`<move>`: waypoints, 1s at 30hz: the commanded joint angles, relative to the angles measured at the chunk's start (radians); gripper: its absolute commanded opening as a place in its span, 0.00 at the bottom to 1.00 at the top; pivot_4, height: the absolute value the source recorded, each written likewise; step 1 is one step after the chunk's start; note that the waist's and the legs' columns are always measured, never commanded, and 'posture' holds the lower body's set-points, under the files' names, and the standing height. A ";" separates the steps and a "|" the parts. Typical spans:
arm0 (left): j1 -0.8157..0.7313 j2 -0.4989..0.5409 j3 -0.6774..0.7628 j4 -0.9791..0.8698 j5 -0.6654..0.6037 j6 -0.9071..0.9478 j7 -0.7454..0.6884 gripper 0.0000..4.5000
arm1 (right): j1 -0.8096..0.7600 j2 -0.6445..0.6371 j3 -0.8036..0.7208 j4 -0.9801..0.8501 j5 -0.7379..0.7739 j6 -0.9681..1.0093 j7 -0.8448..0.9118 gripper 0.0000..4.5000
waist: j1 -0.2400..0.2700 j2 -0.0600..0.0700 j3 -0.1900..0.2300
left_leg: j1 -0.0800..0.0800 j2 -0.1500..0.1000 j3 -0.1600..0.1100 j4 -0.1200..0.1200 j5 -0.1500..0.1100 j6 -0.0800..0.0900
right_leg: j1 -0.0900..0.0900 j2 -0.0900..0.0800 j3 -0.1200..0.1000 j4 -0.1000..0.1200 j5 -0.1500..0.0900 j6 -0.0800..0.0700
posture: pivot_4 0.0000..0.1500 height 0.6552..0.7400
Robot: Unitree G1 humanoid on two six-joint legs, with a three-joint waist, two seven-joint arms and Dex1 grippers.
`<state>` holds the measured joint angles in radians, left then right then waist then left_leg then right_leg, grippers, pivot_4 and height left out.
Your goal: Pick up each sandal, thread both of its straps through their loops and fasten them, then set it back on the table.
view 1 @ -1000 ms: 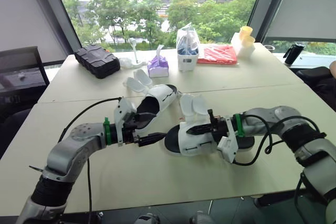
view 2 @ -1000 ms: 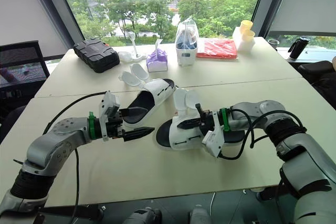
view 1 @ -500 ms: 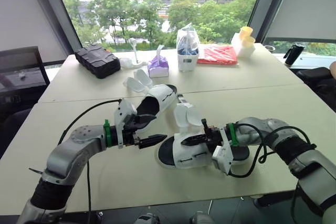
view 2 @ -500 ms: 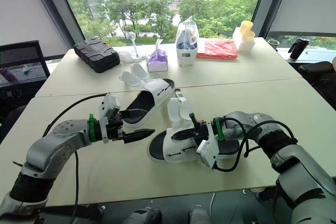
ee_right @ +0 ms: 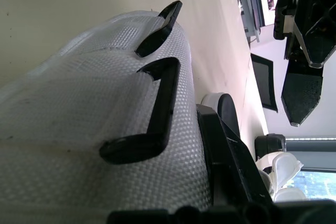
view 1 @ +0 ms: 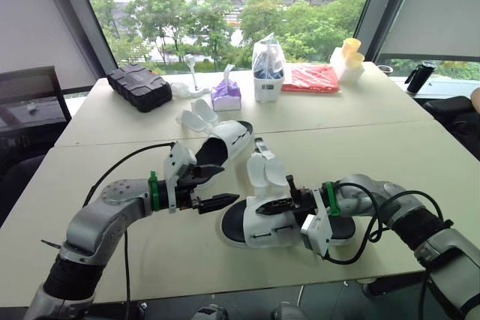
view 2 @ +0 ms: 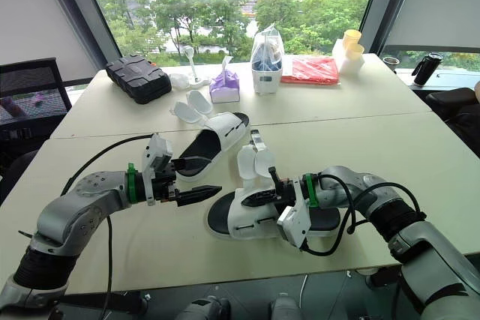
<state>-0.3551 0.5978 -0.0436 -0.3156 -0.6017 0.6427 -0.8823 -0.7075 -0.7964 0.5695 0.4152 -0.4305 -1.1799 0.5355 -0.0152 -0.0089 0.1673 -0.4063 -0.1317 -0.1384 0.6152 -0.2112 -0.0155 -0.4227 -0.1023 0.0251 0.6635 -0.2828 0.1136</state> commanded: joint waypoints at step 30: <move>0.004 -0.008 0.013 -0.061 -0.014 0.009 0.017 1.00 | -0.301 0.081 -0.012 0.394 -0.556 -0.189 -0.533 0.00 | -0.004 0.000 0.000 | 0.000 0.001 0.002 -0.001 0.000 -0.001 | -0.002 0.001 0.001 0.000 0.000 -0.001 | 1.00 1.00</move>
<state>-0.3513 0.5868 -0.0456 -0.3376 -0.6017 0.6510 -0.8674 -0.9830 -0.7219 0.5620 0.8122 -0.9997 -1.3402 0.0345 -0.0196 -0.0089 0.1673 -0.4063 -0.1305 -0.1364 0.6147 -0.2110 -0.0161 -0.4242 -0.1012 0.0266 0.6640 -0.2823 0.1128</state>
